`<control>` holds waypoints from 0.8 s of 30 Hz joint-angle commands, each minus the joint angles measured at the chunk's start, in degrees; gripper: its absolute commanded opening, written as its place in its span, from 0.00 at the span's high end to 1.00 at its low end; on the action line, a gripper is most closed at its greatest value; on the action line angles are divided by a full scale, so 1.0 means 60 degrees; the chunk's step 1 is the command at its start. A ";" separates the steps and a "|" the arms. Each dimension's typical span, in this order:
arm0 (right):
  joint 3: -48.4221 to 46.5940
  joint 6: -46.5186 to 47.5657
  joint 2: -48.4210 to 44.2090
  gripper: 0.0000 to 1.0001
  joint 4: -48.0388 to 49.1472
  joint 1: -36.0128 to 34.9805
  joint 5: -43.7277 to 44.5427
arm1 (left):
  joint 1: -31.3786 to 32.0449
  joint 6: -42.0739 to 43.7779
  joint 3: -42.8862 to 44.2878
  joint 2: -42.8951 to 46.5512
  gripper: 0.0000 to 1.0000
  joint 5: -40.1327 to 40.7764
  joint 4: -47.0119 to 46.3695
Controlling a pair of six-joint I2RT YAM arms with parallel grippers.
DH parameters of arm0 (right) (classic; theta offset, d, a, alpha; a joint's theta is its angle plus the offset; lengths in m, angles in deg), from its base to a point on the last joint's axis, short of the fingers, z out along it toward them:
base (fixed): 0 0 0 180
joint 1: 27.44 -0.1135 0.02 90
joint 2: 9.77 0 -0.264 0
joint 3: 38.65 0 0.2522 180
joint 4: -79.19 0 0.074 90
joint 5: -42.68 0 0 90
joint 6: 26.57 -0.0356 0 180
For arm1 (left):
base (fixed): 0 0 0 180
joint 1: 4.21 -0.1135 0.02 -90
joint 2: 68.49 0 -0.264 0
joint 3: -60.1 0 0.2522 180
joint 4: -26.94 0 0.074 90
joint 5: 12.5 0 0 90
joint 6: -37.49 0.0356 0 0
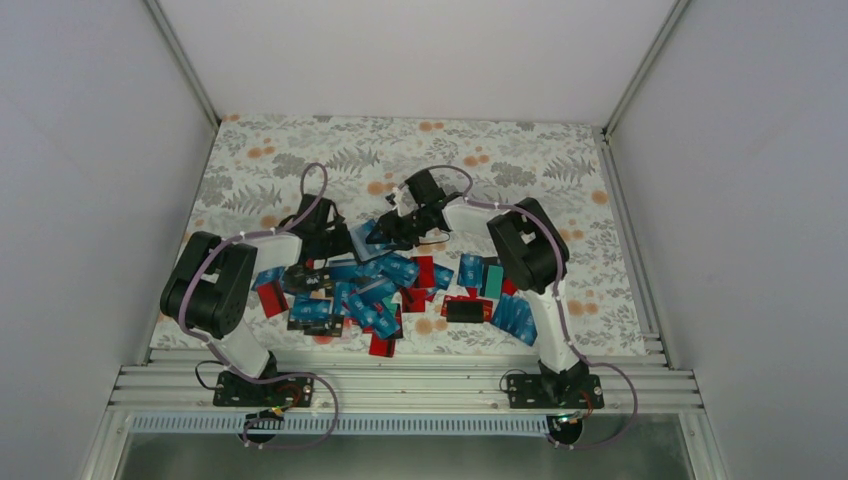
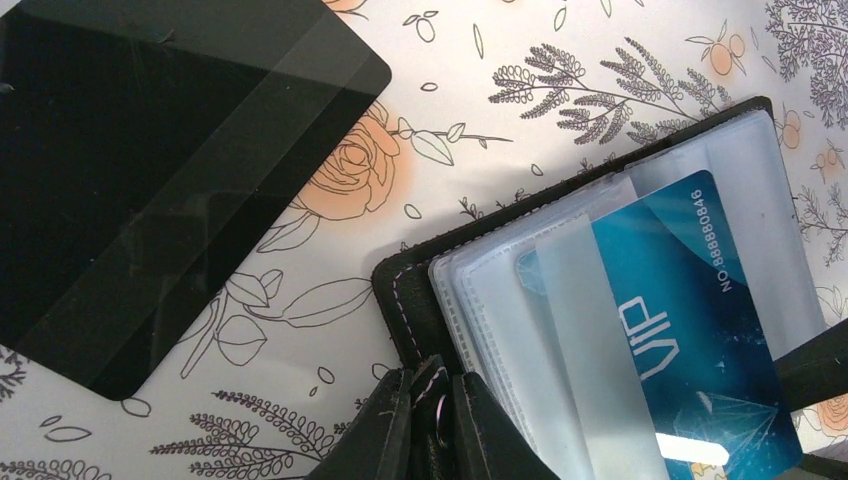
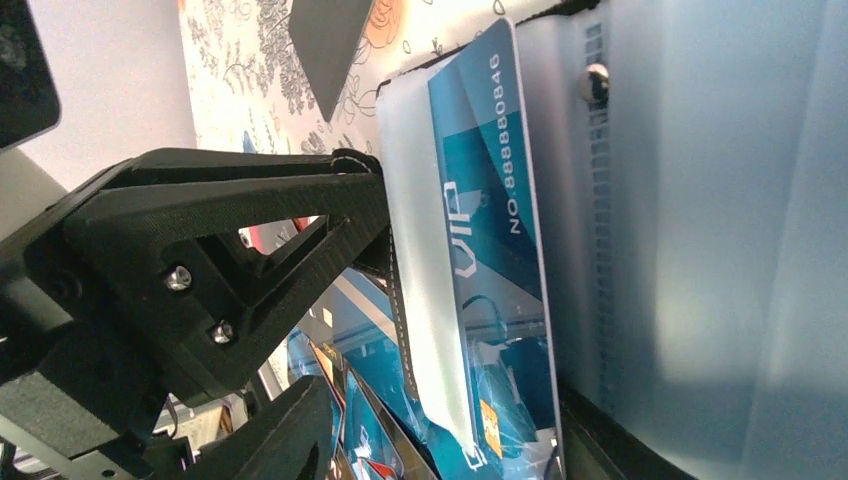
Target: Put the credit cards into the card holder
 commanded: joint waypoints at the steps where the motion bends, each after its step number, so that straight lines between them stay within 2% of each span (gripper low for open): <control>1: -0.0111 0.0774 -0.0076 0.47 -0.1468 -0.0079 0.1010 | 0.0088 0.0036 -0.0045 -0.0167 0.91 -0.0145 0.0772; 11: -0.0736 0.1971 -0.0273 0.33 -0.2698 -0.0168 0.1607 | 0.0092 0.0101 0.0028 -0.0166 0.91 -0.0037 0.0864; 16: -0.1313 0.2589 -0.0159 0.29 -0.3449 -0.0387 0.1785 | 0.0098 0.0156 0.0130 -0.0188 0.91 0.0028 0.0942; 18: -0.1471 0.2763 -0.0216 0.22 -0.3761 -0.0430 0.2109 | 0.0092 0.0173 0.0157 -0.0183 0.91 0.0050 0.0986; 24: -0.1592 0.3104 -0.0466 0.19 -0.4251 -0.0447 0.2942 | 0.0096 0.0217 0.0208 -0.0192 0.91 0.0109 0.1039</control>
